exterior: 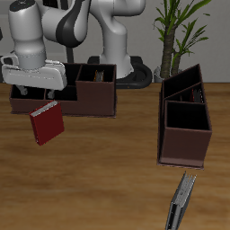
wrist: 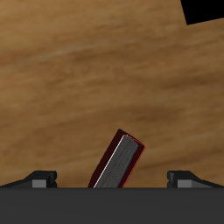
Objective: Place the orange book into the back desk caddy's right compartment and place the left red book into the left desk caddy's back compartment and place the right red book into the left desk caddy's left compartment
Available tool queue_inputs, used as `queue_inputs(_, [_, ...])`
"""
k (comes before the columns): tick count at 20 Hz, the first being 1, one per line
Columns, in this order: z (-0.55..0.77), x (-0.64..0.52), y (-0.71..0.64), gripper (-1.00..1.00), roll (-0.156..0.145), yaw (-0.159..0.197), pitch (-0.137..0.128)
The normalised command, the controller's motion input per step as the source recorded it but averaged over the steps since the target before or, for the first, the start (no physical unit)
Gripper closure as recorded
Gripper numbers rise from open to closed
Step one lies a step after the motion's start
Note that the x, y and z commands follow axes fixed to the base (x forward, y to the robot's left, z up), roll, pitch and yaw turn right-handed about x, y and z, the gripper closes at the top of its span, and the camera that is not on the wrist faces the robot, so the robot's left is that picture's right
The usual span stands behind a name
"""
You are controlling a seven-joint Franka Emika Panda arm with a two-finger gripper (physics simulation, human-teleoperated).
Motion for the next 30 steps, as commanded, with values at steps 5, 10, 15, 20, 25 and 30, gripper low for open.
queue_inputs(5, [-0.31, 0.01, -0.15, -1.0, -0.015, -0.068, -0.002])
queue_inputs(10, [-0.43, -0.02, 0.02, -1.0, -0.005, -0.039, 0.002])
queue_inputs(15, [-0.34, 0.04, 0.02, -1.0, -0.005, -0.046, 0.02])
queue_inputs(20, [-0.45, 0.0, -0.06, -1.0, -0.011, -0.103, 0.058])
queue_inputs(25, [-0.17, 0.02, 0.03, 1.0, 0.008, -0.067, 0.024])
queue_inputs(30, [0.17, 0.04, 0.11, 1.0, 0.008, -0.041, -0.005])
